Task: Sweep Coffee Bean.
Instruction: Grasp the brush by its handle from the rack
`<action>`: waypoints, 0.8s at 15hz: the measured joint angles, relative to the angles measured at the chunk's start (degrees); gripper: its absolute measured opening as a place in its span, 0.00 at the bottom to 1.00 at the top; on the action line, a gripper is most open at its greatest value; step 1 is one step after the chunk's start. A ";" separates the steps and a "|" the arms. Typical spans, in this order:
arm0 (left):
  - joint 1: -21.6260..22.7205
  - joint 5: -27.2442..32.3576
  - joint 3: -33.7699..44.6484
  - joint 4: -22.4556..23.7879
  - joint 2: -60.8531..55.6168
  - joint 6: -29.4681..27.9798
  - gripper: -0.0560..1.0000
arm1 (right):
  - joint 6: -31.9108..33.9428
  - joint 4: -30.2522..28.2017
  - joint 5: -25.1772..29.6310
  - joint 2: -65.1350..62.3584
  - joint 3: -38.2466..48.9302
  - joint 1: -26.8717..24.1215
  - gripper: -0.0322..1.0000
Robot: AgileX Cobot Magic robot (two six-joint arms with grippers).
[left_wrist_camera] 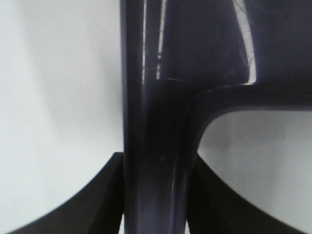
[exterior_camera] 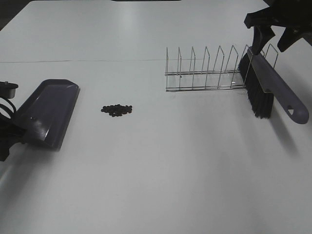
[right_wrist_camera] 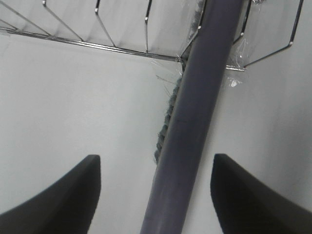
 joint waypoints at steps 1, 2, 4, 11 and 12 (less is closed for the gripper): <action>0.00 0.00 0.00 0.00 0.00 0.00 0.36 | 0.00 0.00 0.00 1.20 -0.52 -0.57 0.58; 0.00 0.00 0.00 0.00 0.00 0.00 0.36 | -0.06 0.00 -0.06 2.41 -0.69 -1.03 0.58; 0.00 0.00 0.00 0.00 0.00 0.00 0.36 | -0.29 -0.29 -0.06 3.95 -0.69 -1.60 0.58; 0.00 0.00 0.00 0.00 0.00 0.00 0.36 | -0.69 -0.06 -6.02 9.45 -0.69 -2.41 0.56; 0.00 0.00 0.00 0.00 0.00 0.00 0.36 | -0.69 -0.06 -6.07 9.91 -0.69 -2.41 0.56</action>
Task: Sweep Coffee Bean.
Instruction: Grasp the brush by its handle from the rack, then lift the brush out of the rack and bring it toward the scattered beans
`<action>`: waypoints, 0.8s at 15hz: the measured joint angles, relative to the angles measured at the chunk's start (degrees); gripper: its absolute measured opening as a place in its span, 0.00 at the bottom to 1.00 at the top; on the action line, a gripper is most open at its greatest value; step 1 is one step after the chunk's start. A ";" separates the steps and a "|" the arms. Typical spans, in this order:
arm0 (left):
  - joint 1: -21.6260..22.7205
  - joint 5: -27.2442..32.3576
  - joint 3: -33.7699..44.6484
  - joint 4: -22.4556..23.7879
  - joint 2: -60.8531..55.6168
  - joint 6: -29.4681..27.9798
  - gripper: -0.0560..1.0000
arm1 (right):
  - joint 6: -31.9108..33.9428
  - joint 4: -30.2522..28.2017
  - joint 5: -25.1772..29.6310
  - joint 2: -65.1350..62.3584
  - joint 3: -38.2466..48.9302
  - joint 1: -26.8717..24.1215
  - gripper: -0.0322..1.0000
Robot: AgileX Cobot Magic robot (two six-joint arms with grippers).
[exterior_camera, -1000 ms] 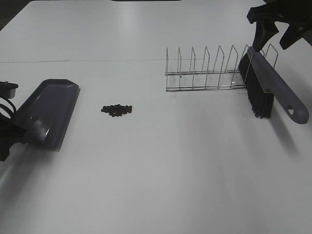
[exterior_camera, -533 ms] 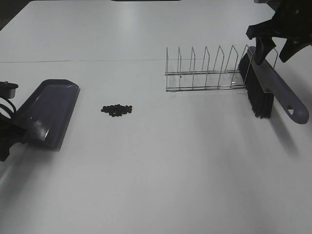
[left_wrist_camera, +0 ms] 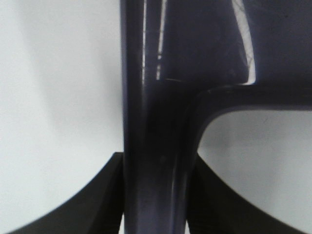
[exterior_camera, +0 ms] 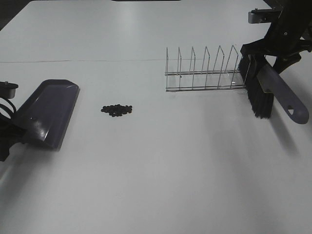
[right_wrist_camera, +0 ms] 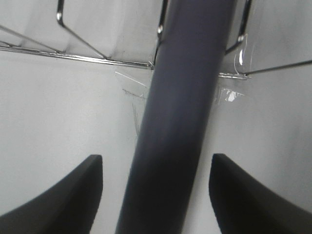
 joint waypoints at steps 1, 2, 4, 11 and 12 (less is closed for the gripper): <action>0.00 0.00 0.00 0.00 0.00 0.00 0.36 | 0.00 0.00 -0.06 0.34 0.00 0.00 0.56; 0.00 0.00 0.00 0.00 0.00 0.00 0.36 | 0.00 0.00 -0.06 0.46 0.00 0.00 0.55; 0.00 0.00 0.00 0.00 0.00 0.00 0.36 | 0.00 0.00 -0.06 0.52 0.00 0.00 0.48; 0.00 0.00 0.00 0.00 0.00 0.11 0.36 | 1.03 -0.97 1.72 0.52 0.00 -0.34 0.34; 0.00 0.00 0.00 0.00 0.00 0.11 0.36 | 1.09 -0.97 1.89 0.46 0.00 -0.34 0.34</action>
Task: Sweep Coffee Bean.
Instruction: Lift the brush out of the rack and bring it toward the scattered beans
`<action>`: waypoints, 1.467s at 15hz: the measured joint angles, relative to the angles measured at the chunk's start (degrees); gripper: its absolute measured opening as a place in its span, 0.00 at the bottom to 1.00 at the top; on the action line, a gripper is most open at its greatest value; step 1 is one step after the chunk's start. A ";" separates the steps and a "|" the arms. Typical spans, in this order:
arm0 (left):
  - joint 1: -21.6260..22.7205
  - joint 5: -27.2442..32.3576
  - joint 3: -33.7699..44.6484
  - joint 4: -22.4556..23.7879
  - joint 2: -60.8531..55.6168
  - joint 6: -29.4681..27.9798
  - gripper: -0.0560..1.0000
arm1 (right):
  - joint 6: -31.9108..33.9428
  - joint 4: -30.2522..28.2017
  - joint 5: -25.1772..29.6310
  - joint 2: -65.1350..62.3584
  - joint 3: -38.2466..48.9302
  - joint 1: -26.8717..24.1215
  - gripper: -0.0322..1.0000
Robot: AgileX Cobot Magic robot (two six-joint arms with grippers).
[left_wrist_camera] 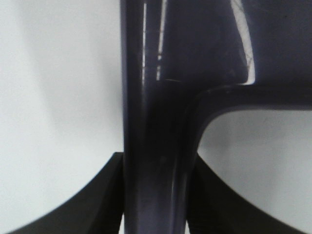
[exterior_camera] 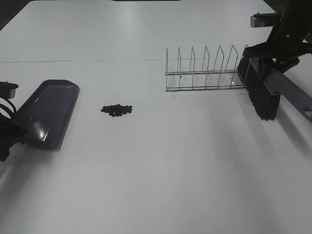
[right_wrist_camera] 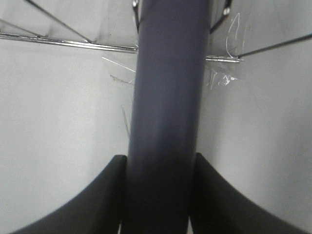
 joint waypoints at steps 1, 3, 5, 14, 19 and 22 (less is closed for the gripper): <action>0.00 0.00 0.00 0.00 0.00 0.06 0.36 | 0.00 -0.06 0.06 -0.23 0.00 0.00 0.34; 0.00 0.00 0.00 0.00 0.00 0.06 0.36 | 0.57 -0.06 0.46 -1.26 0.00 0.00 0.34; 0.00 0.00 0.00 0.00 0.00 0.06 0.36 | 1.43 -0.29 1.20 -5.44 0.00 0.00 0.33; 0.00 0.29 0.00 1.15 0.00 0.06 0.36 | 1.43 -0.06 2.52 -20.28 8.37 0.00 0.33; 0.00 1.95 -2.98 4.76 0.00 -1.89 0.36 | 3.21 -2.18 -2.35 -28.76 24.64 2.69 0.33; 0.00 4.30 -8.54 5.27 0.00 -1.60 0.36 | 8.71 -6.36 -9.17 -30.37 32.66 10.03 0.33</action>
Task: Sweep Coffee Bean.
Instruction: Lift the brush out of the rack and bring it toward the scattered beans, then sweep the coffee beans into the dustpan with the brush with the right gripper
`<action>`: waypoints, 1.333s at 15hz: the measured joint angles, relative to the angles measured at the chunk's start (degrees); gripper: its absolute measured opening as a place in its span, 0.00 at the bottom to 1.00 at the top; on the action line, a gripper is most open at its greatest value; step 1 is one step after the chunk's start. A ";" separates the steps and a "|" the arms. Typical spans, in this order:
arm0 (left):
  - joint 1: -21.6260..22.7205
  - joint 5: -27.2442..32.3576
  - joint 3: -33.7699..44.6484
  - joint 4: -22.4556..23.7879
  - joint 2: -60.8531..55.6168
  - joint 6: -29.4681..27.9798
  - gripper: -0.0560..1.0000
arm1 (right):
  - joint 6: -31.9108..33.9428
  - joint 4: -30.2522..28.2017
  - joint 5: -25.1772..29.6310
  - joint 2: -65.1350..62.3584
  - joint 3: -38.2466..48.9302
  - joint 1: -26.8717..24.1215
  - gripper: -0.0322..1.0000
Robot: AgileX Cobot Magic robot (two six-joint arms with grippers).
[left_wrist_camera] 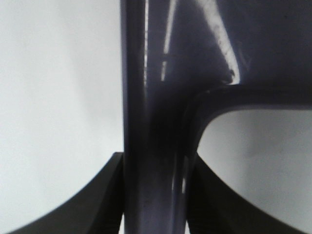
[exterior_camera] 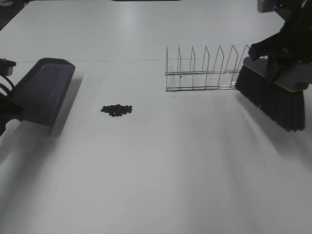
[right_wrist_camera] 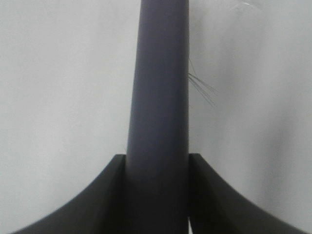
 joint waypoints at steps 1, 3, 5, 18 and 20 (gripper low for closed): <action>0.00 0.46 -0.86 0.17 0.06 0.17 0.36 | 1.09 -0.92 -1.26 0.00 0.86 1.49 0.33; -0.17 2.86 -3.95 0.86 1.26 0.97 0.36 | 5.04 -4.98 -5.16 0.00 1.78 7.51 0.33; -3.84 9.11 -7.62 5.27 6.13 0.57 0.36 | 11.00 -10.71 -7.96 1.49 1.78 14.90 0.33; -11.12 12.09 -12.61 6.07 15.01 -0.46 0.36 | 12.26 -14.09 -3.27 18.22 -17.59 27.96 0.33; -11.12 12.26 -12.61 5.16 15.07 0.00 0.36 | 11.97 -14.44 -3.21 20.74 -20.17 29.11 0.33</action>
